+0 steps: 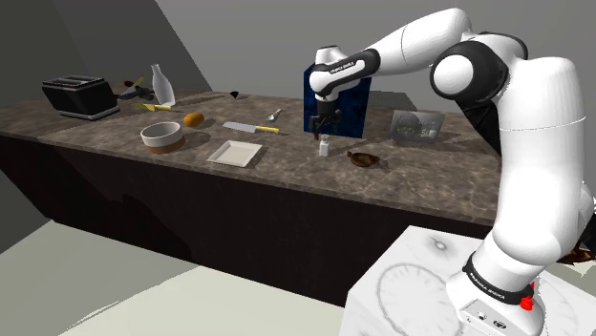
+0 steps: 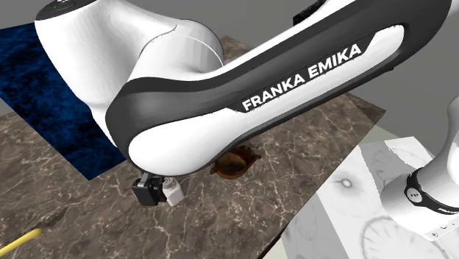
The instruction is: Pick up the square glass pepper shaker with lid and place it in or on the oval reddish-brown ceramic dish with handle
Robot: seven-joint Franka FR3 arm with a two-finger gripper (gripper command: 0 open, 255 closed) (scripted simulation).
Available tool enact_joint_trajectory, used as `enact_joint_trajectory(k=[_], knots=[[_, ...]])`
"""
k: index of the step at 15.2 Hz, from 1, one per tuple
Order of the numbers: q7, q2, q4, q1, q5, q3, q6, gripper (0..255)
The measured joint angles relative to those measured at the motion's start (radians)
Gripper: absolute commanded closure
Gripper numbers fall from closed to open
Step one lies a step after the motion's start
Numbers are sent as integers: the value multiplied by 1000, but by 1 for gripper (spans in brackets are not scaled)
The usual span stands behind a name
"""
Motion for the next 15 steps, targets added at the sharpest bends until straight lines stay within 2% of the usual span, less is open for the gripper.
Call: enact_joint_trajectory(k=[8,9,15], knots=[[-2,12,-20,-2,0,0,32,0],[-2,12,-20,-2,0,0,32,255],[-2,12,-19,-2,0,0,32,255]])
